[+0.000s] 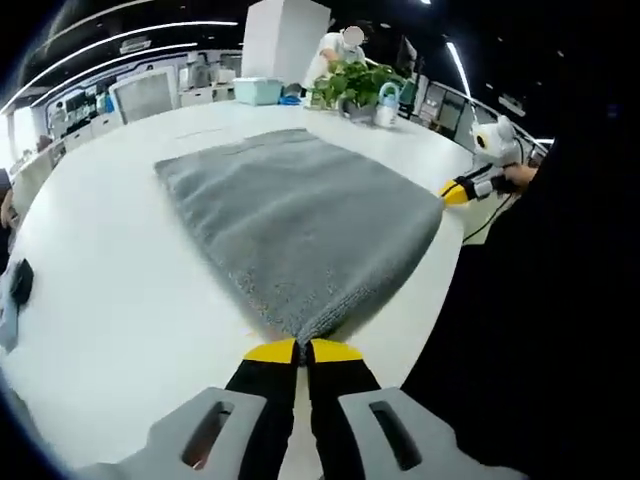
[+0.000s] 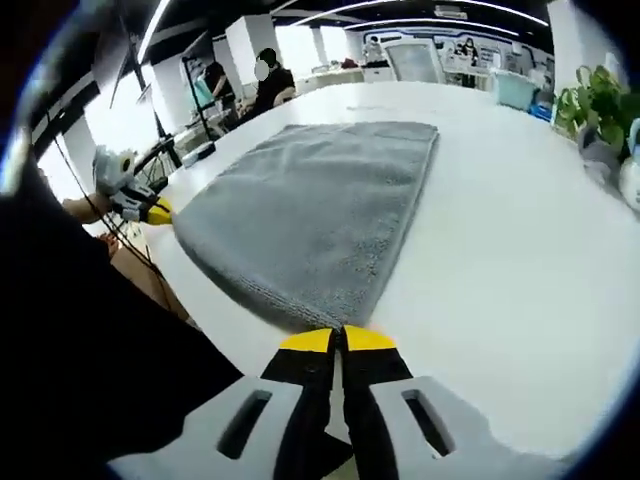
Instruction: Fold the towel on the table until its edges align and the towel forms a compact rectangular stack.
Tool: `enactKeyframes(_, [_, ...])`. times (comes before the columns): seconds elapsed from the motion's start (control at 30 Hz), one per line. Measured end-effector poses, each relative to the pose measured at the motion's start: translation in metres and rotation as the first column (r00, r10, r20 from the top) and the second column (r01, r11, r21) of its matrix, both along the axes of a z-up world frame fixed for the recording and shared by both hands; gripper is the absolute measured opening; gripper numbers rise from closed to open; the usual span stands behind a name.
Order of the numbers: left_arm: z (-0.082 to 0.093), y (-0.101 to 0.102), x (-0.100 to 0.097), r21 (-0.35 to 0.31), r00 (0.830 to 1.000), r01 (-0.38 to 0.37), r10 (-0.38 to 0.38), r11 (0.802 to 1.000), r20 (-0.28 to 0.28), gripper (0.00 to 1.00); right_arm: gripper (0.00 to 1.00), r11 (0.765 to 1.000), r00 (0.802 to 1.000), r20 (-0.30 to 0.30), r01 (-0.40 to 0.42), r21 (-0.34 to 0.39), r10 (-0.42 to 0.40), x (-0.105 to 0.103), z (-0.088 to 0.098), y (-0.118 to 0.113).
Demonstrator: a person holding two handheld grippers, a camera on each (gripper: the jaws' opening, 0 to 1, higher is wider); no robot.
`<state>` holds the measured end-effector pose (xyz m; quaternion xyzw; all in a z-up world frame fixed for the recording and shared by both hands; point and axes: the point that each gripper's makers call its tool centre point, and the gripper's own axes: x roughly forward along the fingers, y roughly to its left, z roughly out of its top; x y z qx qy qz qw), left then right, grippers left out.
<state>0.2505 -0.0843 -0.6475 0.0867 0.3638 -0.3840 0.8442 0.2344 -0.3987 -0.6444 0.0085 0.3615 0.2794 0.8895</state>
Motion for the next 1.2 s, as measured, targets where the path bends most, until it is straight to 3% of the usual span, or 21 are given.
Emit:
enactKeyframes(0.07, [0.008, -0.005, 0.001, -0.030, 1.000, -0.006, 0.007, 1.000, 0.019, 0.03, 0.00, 0.989, 0.993, 0.034, 0.105, 0.107, -0.110, 0.011, 0.015, -0.001])
enactKeyframes(0.13, [0.015, -0.009, 0.005, -0.074, 0.999, -0.034, 0.037, 0.997, 0.033, 0.03, 0.00, 0.958, 0.980, 0.064, 0.169, 0.232, -0.189, 0.023, 0.035, -0.001])
enactKeyframes(0.2, [0.024, -0.012, 0.007, -0.121, 0.997, -0.055, 0.061, 0.991, 0.043, 0.03, 0.00, 0.926, 0.965, 0.084, 0.213, 0.311, -0.249, 0.033, 0.051, -0.003])
enactKeyframes(0.33, [0.046, -0.018, 0.015, -0.257, 0.988, -0.124, 0.142, 0.958, 0.053, 0.02, 0.00, 0.916, 0.957, 0.109, 0.220, 0.336, -0.269, 0.042, 0.062, -0.006])
enactKeyframes(0.37, [0.053, -0.019, 0.018, -0.287, 0.987, -0.126, 0.150, 0.950, 0.065, 0.02, 0.00, 0.903, 0.952, 0.112, 0.228, 0.363, -0.285, 0.045, 0.067, -0.006])
enactKeyframes(0.43, [0.062, -0.021, 0.019, -0.285, 0.984, -0.112, 0.146, 0.952, 0.100, 0.02, 0.00, 0.875, 0.941, 0.120, 0.239, 0.422, -0.315, 0.051, 0.078, -0.007])
enactKeyframes(0.5, [0.071, -0.025, 0.020, -0.285, 0.982, -0.092, 0.135, 0.954, 0.134, 0.02, 0.00, 0.869, 0.939, 0.133, 0.230, 0.438, -0.316, 0.054, 0.087, -0.006])
enactKeyframes(0.6, [0.089, -0.032, 0.025, -0.337, 0.977, -0.085, 0.146, 0.938, 0.158, 0.02, 0.00, 0.860, 0.935, 0.177, 0.195, 0.471, -0.308, 0.060, 0.101, -0.002])
enactKeyframes(0.73, [0.106, -0.037, 0.033, -0.403, 0.968, -0.105, 0.186, 0.909, 0.168, 0.02, 0.00, 0.848, 0.902, 0.285, 0.143, 0.511, -0.325, 0.068, 0.126, -0.001])
enactKeyframes(0.83, [0.115, -0.043, 0.040, -0.433, 0.963, -0.128, 0.217, 0.892, 0.161, 0.02, 0.00, 0.806, 0.890, 0.280, 0.146, 0.574, -0.360, 0.074, 0.133, -0.004])
enactKeyframes(0.9, [0.124, -0.048, 0.045, -0.474, 0.955, -0.140, 0.246, 0.869, 0.168, 0.02, 0.00, 0.782, 0.884, 0.276, 0.145, 0.607, -0.378, 0.080, 0.137, -0.007])
enactKeyframes(0.97, [0.132, -0.053, 0.047, -0.509, 0.953, -0.127, 0.246, 0.851, 0.174, 0.02, 0.00, 0.786, 0.883, 0.293, 0.124, 0.605, -0.365, 0.084, 0.140, -0.005])
enactKeyframes(1.07, [0.137, -0.056, 0.046, -0.524, 0.956, -0.111, 0.235, 0.844, 0.177, 0.02, 0.00, 0.797, 0.885, 0.302, 0.115, 0.593, -0.353, 0.089, 0.140, -0.003])
enactKeyframes(1.17, [0.140, -0.055, 0.046, -0.529, 0.956, -0.098, 0.228, 0.843, 0.187, 0.02, 0.00, 0.763, 0.875, 0.291, 0.126, 0.633, -0.386, 0.091, 0.146, -0.005])
enactKeyframes(1.2, [0.141, -0.053, 0.048, -0.542, 0.954, -0.106, 0.238, 0.834, 0.179, 0.02, 0.00, 0.750, 0.869, 0.295, 0.122, 0.650, -0.397, 0.092, 0.150, -0.006])
